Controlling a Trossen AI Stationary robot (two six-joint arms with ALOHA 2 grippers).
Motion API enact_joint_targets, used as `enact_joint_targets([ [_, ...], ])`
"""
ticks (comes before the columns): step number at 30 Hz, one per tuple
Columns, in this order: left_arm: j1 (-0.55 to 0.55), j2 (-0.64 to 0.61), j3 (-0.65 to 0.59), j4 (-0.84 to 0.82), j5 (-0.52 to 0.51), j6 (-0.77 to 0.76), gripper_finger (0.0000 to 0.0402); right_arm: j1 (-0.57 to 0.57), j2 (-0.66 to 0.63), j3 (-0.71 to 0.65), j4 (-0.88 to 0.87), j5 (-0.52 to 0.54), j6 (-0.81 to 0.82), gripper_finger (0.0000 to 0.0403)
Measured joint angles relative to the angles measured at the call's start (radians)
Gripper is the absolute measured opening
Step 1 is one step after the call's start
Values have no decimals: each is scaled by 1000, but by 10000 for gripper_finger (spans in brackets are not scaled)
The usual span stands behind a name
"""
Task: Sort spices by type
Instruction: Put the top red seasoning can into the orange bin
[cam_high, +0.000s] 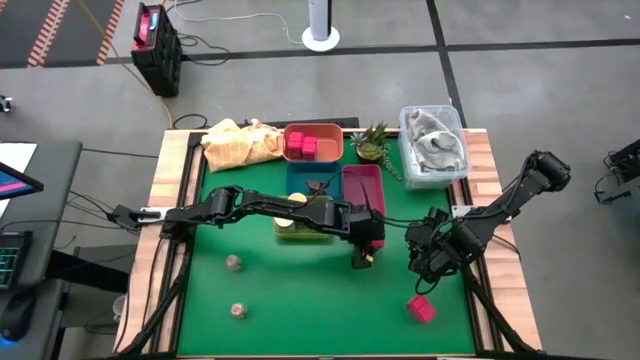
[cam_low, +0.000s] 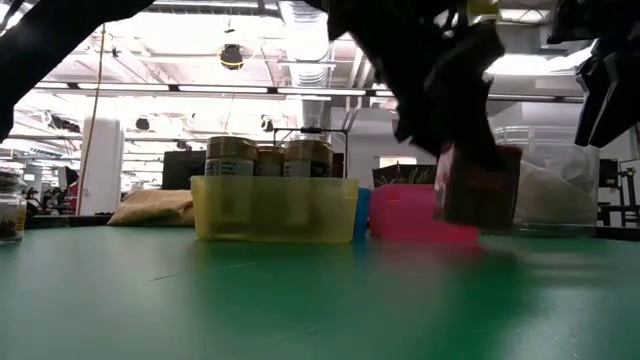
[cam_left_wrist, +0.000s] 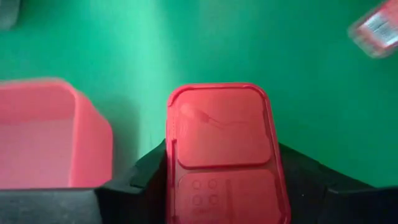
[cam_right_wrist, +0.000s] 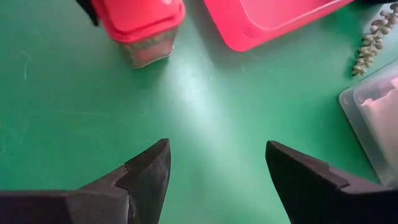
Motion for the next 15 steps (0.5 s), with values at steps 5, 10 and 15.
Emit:
enact_joint_targets([
  [5, 1, -1, 108, -126, 14, 61, 206, 11, 0, 0, 1, -9, 45, 292],
  [10, 3, -1, 242, -210, 9, 107, 206, 46, 0, 0, 4, -18, 95, 292],
  [15, 27, -49, 223, -243, -83, 146, 206, 70, 0, 0, 15, -17, 119, 292],
])
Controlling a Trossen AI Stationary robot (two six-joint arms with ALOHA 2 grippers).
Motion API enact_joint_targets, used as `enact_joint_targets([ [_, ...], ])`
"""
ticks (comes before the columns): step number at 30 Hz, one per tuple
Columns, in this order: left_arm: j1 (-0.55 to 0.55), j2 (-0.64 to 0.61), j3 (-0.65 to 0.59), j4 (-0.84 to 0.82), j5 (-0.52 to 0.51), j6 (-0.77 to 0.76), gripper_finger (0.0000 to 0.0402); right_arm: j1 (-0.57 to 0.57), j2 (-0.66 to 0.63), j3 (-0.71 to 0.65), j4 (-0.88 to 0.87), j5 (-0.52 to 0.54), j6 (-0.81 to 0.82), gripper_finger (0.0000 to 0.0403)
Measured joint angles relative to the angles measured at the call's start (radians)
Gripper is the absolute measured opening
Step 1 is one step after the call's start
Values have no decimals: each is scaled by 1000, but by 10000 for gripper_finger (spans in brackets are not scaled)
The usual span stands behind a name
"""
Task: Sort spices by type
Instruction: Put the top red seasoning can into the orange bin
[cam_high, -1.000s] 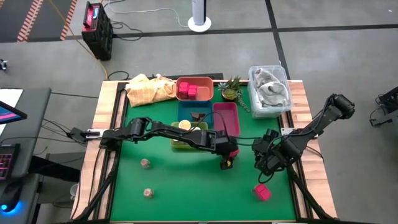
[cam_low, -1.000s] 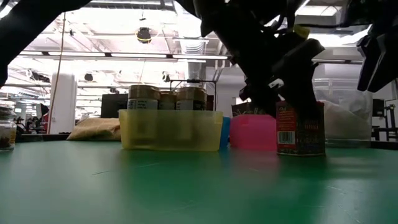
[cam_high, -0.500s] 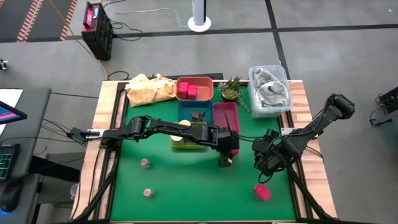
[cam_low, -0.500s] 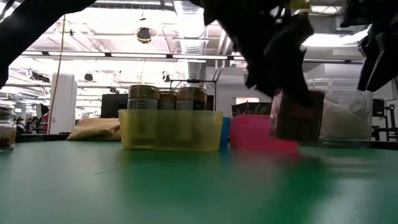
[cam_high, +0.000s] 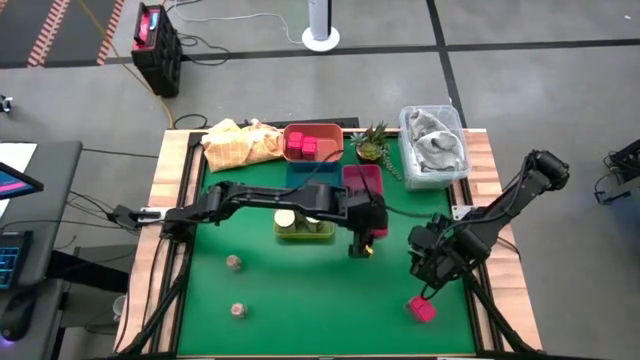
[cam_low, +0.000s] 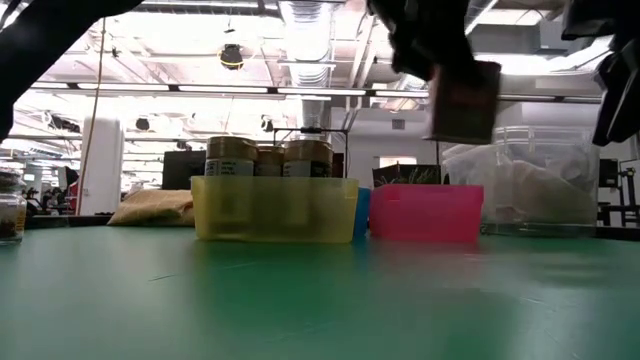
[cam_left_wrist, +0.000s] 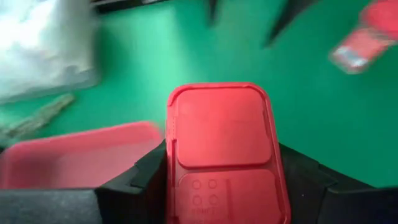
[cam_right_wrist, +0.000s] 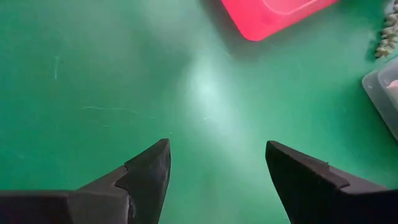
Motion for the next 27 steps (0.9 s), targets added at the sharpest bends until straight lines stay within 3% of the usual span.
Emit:
enact_joint_targets([
  [12, 178, -18, -30, -63, -160, 6, 206, -2, 1, -50, 118, 172, -44, 292],
  [23, 358, -19, -31, -3, -212, -72, 206, -2, 1, -112, 167, 245, 5, 292],
  [27, 376, -25, -31, -6, -331, -104, 206, -2, 1, -113, 196, 259, -4, 292],
])
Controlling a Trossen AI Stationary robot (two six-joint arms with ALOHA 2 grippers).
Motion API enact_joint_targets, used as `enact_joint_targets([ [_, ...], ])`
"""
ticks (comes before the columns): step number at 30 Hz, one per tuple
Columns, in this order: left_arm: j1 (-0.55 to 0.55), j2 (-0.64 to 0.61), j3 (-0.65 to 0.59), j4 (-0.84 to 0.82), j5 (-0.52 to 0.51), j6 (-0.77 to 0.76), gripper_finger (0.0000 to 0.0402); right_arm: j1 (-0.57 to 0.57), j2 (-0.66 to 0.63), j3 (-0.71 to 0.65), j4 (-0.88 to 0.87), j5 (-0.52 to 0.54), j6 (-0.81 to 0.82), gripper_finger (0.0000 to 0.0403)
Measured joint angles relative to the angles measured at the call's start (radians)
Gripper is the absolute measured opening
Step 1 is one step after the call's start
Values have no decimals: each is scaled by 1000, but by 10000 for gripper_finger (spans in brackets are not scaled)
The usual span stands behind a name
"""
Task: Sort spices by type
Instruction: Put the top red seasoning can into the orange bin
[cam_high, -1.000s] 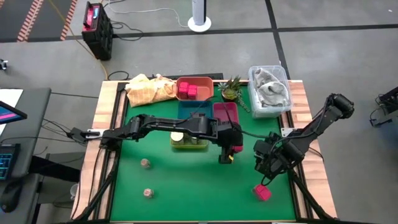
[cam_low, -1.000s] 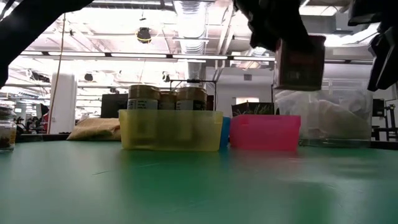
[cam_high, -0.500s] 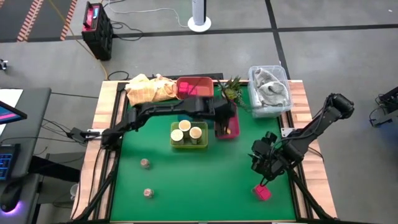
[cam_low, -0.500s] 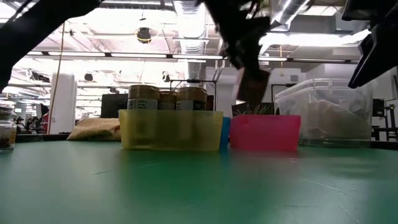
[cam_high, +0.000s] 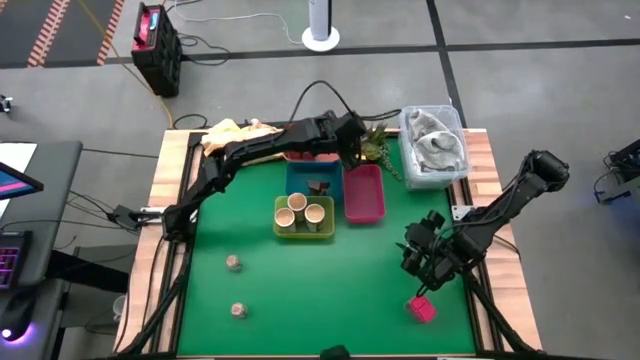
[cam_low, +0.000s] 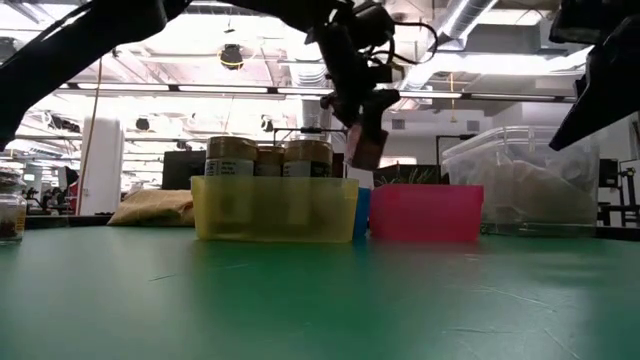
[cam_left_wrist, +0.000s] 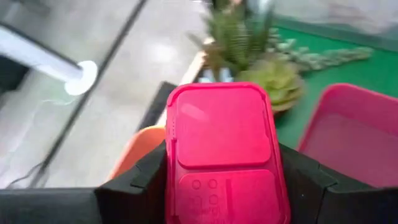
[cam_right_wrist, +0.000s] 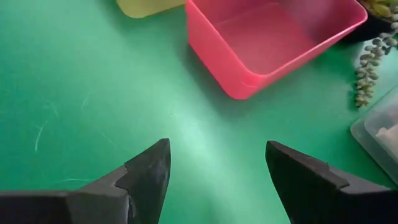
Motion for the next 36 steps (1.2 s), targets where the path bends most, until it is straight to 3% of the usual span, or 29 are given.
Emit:
enact_joint_targets([
  [5, 16, -8, -9, -9, -41, -64, 206, 17, 0, 0, 36, 4, -51, 292],
  [9, 14, -28, -126, 31, -82, -112, 206, 63, 0, 0, 33, 38, -52, 292],
  [16, 20, -123, -377, 342, -111, -211, 206, 123, 0, 0, 31, 52, -48, 292],
  [36, 97, -103, -521, 398, -144, -551, 213, 147, 0, 0, 57, 33, -33, 292],
])
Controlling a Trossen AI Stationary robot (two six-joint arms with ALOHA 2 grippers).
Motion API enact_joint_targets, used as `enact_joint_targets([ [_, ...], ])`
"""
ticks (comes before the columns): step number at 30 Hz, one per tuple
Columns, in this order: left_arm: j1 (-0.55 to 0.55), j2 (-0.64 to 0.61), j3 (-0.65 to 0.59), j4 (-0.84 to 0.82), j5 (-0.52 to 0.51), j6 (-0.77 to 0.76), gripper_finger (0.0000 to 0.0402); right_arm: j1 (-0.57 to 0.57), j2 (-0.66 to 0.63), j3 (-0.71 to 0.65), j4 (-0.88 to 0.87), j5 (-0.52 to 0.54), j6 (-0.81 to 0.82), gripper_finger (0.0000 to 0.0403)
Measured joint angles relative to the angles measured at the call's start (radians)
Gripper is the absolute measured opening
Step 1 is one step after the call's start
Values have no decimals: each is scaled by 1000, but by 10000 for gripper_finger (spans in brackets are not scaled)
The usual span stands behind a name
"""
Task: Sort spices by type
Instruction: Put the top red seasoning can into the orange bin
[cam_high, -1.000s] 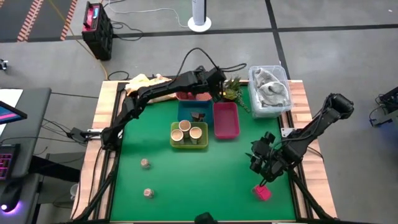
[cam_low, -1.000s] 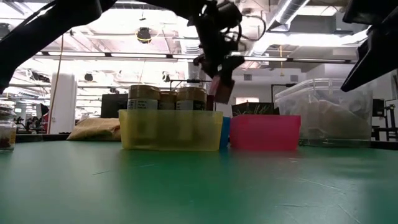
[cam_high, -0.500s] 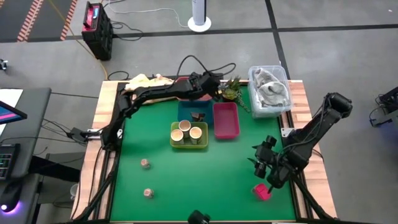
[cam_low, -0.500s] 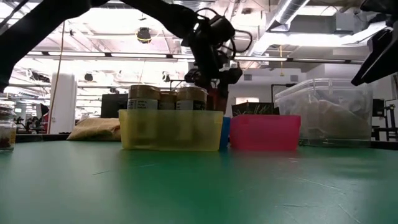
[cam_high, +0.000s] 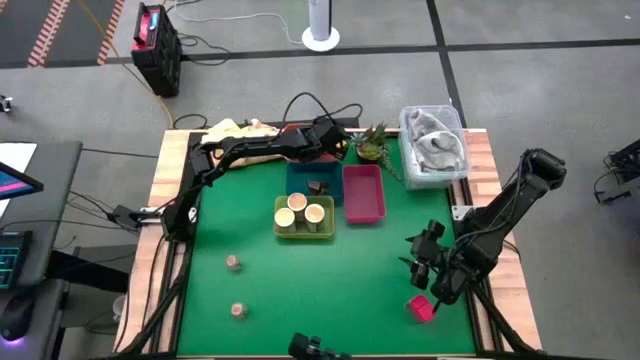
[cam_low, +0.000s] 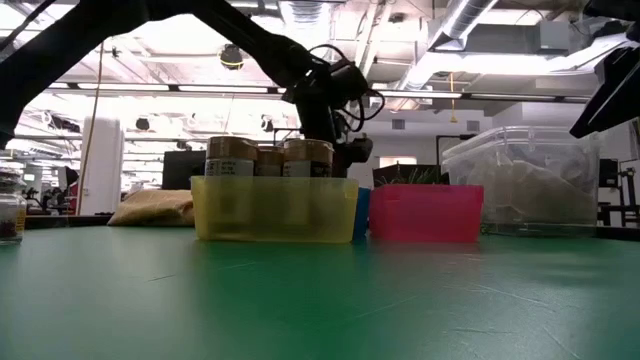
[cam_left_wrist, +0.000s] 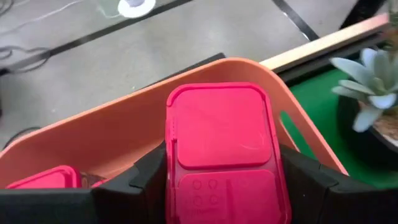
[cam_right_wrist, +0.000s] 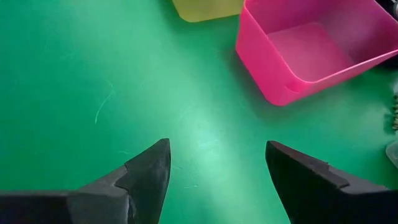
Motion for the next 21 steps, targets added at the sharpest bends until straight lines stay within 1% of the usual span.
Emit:
enact_joint_targets([
  [4, 2, 0, 0, 3, 2, -3, 224, 0, 0, 0, 1, -3, -3, 292],
  [10, -1, 0, 0, 4, 2, 25, 269, 0, 0, 0, 3, -5, -4, 292],
  [13, -2, -1, 1, 3, 2, 64, 287, 0, 0, 0, 0, -12, -6, 292],
  [18, -8, -51, 23, 14, 5, 259, 297, 0, -4, 0, -11, -46, -6, 292],
  [20, -18, -89, 27, 35, 21, 386, 295, 0, -17, 0, -21, -61, 1, 292],
  [21, -27, -106, 27, 41, 50, 457, 294, 0, -25, 0, -28, -64, 16, 292],
])
